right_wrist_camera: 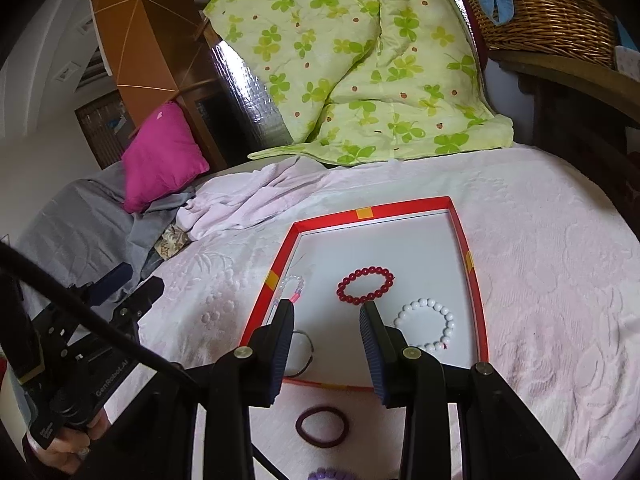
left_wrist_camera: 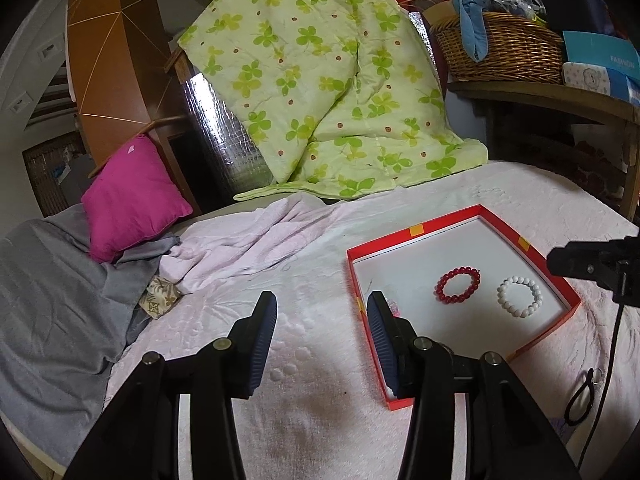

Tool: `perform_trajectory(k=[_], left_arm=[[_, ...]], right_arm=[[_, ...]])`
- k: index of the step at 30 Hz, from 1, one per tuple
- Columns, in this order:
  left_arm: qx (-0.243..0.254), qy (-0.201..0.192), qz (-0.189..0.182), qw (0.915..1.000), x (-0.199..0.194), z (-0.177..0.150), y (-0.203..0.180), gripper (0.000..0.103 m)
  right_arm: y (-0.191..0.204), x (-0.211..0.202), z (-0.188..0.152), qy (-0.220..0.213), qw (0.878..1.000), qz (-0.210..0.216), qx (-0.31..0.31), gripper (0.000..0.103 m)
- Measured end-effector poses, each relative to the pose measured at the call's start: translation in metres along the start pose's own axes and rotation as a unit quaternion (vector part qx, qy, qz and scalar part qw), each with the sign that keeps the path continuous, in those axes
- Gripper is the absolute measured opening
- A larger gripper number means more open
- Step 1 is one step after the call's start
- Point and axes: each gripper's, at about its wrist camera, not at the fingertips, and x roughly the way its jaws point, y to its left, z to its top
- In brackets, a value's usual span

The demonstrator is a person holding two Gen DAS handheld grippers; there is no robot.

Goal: Organize jewelry
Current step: 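Lift both open tools out of the box toward the remaining bracelets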

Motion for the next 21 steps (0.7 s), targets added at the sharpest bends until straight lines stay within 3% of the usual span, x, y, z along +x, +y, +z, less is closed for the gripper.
perform_trajectory(k=[21], left_arm=[[-0.004, 0.005, 0.005, 1.0000, -0.023, -0.007, -0.002, 0.049]], right_arm=[[0.002, -0.037, -0.031, 0.005, 1.000, 0.015, 0.002, 0.037]])
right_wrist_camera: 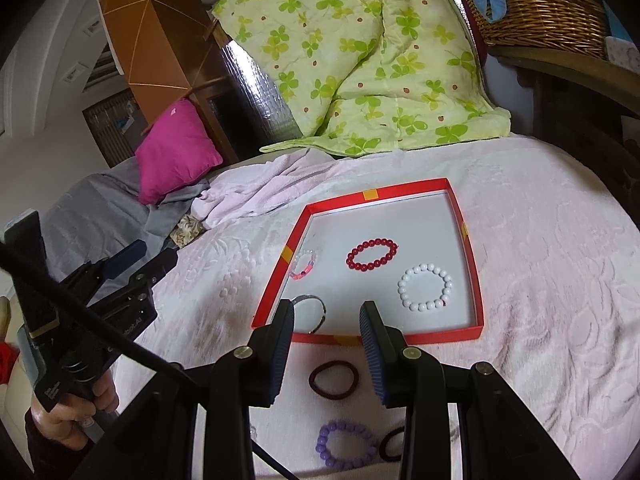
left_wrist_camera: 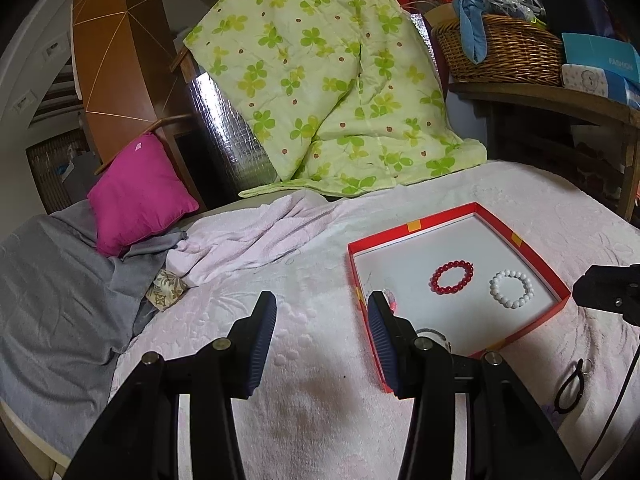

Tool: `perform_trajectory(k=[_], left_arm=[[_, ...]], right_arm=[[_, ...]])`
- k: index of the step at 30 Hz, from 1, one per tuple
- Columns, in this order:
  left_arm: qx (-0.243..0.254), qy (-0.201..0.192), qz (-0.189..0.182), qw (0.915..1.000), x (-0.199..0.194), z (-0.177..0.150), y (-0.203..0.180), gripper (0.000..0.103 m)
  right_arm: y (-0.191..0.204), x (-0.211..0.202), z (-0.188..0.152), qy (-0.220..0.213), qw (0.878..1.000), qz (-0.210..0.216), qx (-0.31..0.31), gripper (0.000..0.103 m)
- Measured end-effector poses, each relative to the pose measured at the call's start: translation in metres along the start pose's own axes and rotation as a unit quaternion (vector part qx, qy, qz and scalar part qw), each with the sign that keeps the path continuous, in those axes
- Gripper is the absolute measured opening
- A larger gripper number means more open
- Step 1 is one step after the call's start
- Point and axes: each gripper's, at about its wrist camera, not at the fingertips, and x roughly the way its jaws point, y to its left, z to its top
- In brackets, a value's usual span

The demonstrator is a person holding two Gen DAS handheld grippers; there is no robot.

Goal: Organize jewelry
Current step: 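Lift both open tools out of the box toward the remaining bracelets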

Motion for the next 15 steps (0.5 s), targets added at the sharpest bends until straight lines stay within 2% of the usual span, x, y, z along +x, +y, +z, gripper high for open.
perform_trajectory(k=[13, 15], left_arm=[[0.007, 0.019, -0.001, 0.9998, -0.004, -0.017, -0.004, 0.049], [0.010, 0.028, -0.010, 0.9995, -0.002, -0.023, -0.004, 0.052]], right_arm=[[-0.008, -0.012, -0.021, 0.015, 1.000, -0.003, 0.002, 0.037], [-0.012, -0.013, -0.025, 0.021, 1.000, -0.004, 0.004, 0.037]])
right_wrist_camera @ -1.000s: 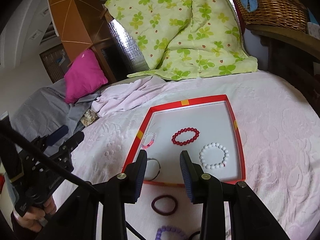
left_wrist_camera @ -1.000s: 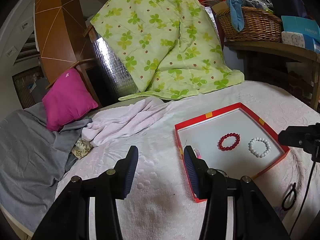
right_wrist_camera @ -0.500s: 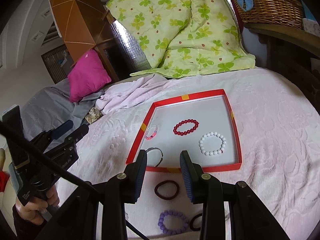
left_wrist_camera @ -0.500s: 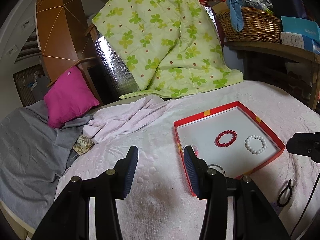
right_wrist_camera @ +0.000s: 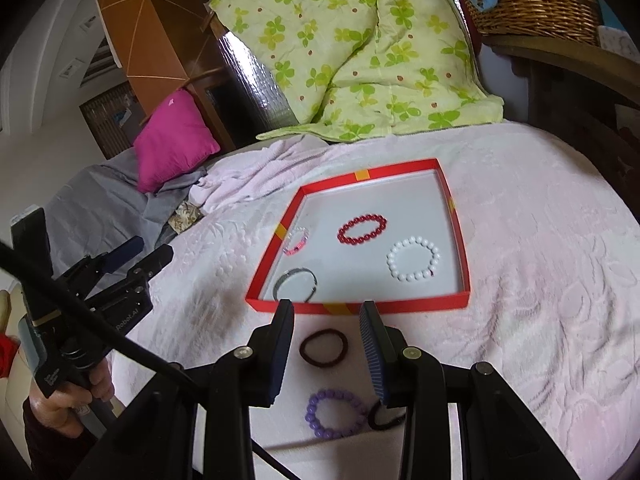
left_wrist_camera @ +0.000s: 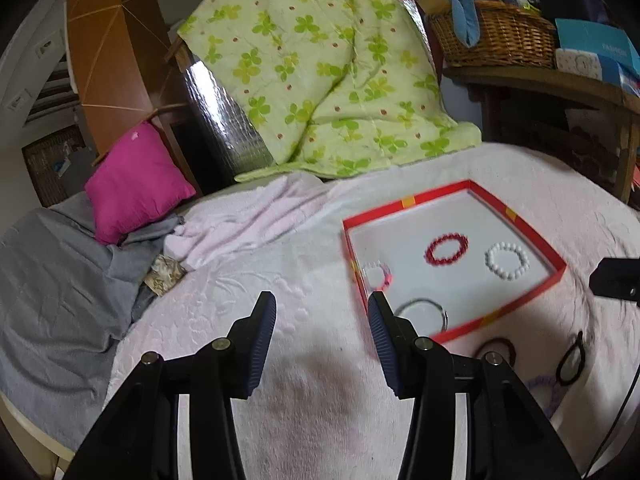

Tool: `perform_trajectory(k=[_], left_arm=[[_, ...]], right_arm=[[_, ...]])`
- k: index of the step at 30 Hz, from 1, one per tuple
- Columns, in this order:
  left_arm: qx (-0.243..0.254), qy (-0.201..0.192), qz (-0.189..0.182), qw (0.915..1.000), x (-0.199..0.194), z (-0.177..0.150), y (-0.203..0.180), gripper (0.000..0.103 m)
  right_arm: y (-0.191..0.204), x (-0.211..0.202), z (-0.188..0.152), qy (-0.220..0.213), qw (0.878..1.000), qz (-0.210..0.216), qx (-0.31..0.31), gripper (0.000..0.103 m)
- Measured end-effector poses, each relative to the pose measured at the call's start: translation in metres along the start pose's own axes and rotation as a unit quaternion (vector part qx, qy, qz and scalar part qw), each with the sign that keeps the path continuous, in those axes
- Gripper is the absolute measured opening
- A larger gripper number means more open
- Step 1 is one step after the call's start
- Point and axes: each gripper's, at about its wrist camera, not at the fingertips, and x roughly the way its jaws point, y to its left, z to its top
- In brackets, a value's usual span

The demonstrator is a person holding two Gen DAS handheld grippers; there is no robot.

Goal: Organize jewelry
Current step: 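Lift both open tools out of the box toward the remaining bracelets, then grasp the black hair tie beside the box with the right tool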

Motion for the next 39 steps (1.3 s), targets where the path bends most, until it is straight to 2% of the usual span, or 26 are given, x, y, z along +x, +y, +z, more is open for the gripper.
perform_trajectory(k=[1, 2, 8, 16, 22, 28, 34, 35, 38, 39], left_arm=[[0.000, 0.008, -0.008, 0.9999, 0.003, -0.004, 0.001, 0.059], [-0.002, 0.016, -0.015, 0.9998, 0.006, -0.007, 0.001, 0.060], [-0.028, 0.079, -0.070, 0.9940, 0.030, -0.029, 0.005, 0.060], [-0.036, 0.123, -0.122, 0.9841, 0.044, -0.043, -0.014, 0.060], [-0.021, 0.131, -0.134, 0.9820, 0.045, -0.043, -0.029, 0.060], [-0.006, 0.134, -0.128, 0.9826, 0.045, -0.043, -0.039, 0.060], [0.010, 0.120, -0.127, 0.9846, 0.037, -0.040, -0.046, 0.060], [0.012, 0.118, -0.127, 0.9848, 0.036, -0.039, -0.046, 0.060], [0.016, 0.109, -0.127, 0.9858, 0.031, -0.037, -0.048, 0.060], [0.016, 0.106, -0.126, 0.9861, 0.030, -0.036, -0.048, 0.060]], right_arm=[[-0.002, 0.000, -0.001, 0.002, 1.000, -0.001, 0.001, 0.037], [-0.005, 0.000, -0.003, 0.006, 1.000, -0.003, 0.003, 0.037], [-0.027, 0.001, -0.012, 0.028, 0.999, -0.012, 0.024, 0.037], [-0.052, 0.008, -0.023, 0.067, 0.996, -0.008, 0.066, 0.037], [-0.067, 0.020, -0.032, 0.099, 0.990, -0.005, 0.098, 0.037], [-0.081, 0.034, -0.039, 0.121, 0.985, -0.011, 0.123, 0.035], [-0.086, 0.053, -0.048, 0.150, 0.981, -0.046, 0.117, 0.035], [-0.087, 0.057, -0.050, 0.157, 0.979, -0.050, 0.117, 0.029], [-0.088, 0.060, -0.051, 0.156, 0.980, -0.049, 0.115, 0.027], [-0.086, 0.059, -0.051, 0.155, 0.981, -0.047, 0.111, 0.024]])
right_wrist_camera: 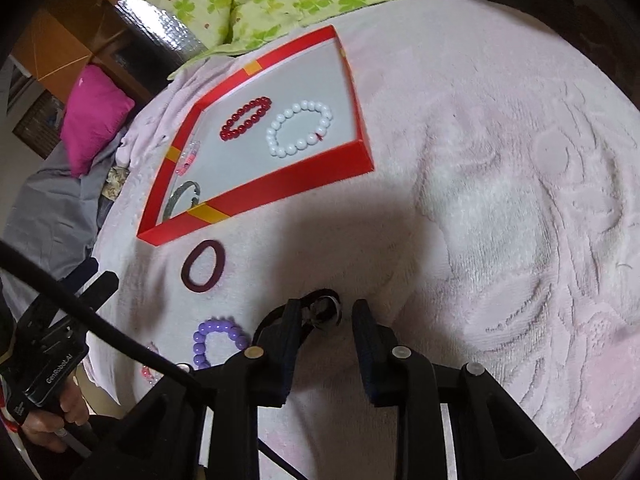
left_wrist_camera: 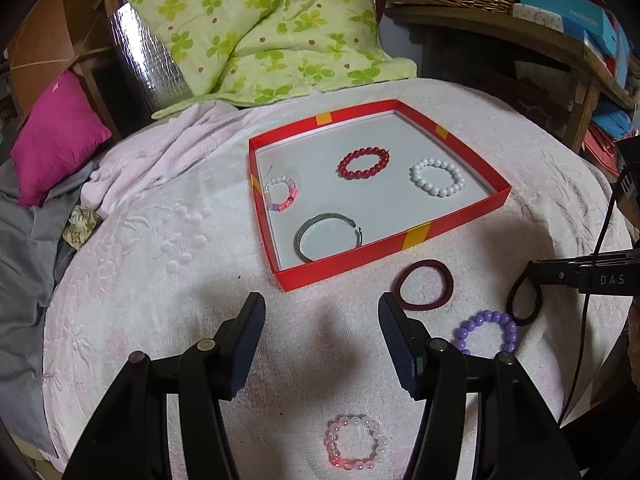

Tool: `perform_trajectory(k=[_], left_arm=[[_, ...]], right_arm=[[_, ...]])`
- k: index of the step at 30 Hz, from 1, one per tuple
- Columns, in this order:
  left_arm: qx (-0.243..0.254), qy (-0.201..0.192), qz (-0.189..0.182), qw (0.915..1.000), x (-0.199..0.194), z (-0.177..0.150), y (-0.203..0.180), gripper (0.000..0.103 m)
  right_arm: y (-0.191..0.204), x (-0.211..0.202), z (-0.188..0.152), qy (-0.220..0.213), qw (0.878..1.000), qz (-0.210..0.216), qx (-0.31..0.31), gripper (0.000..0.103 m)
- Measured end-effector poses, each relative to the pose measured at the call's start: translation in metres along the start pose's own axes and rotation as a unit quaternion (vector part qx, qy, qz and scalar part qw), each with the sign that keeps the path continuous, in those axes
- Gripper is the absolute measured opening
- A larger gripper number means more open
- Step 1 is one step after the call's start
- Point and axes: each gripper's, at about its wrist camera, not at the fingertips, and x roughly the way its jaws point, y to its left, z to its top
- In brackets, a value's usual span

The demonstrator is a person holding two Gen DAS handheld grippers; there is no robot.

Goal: Organize jewelry
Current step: 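Grasp the black hair tie beside the box with the right tool, then grasp the dark red ring with the left tool while the right tool holds the black hair tie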

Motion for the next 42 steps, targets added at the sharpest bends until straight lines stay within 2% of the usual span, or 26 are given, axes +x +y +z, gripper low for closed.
perform_trajectory(k=[3, 20, 30, 34, 39, 42], left_arm=[[0.002, -0.005, 0.000, 1.0000, -0.003, 0.001, -0.002, 0.060], [0.009, -0.014, 0.006, 0.9998, -0.008, 0.001, -0.003, 0.060], [0.010, -0.014, 0.007, 0.9998, -0.008, 0.000, -0.003, 0.060], [0.009, -0.012, 0.005, 0.9999, -0.005, -0.001, -0.002, 0.060], [-0.011, -0.005, -0.036, 0.9993, 0.008, -0.003, 0.001, 0.060], [-0.029, 0.003, -0.077, 0.9966, 0.020, -0.005, 0.002, 0.060]], right_arm=[[0.003, 0.002, -0.001, 0.003, 1.000, 0.003, -0.004, 0.018], [0.013, 0.008, -0.003, -0.005, 1.000, -0.014, -0.027, 0.020], [0.014, 0.002, -0.001, -0.023, 0.999, -0.011, -0.032, 0.010], [0.012, -0.003, 0.001, -0.033, 0.999, -0.008, -0.026, 0.010], [0.005, -0.008, 0.004, -0.046, 0.999, -0.008, -0.012, 0.010], [0.001, -0.011, 0.005, -0.054, 0.998, -0.007, -0.004, 0.010]])
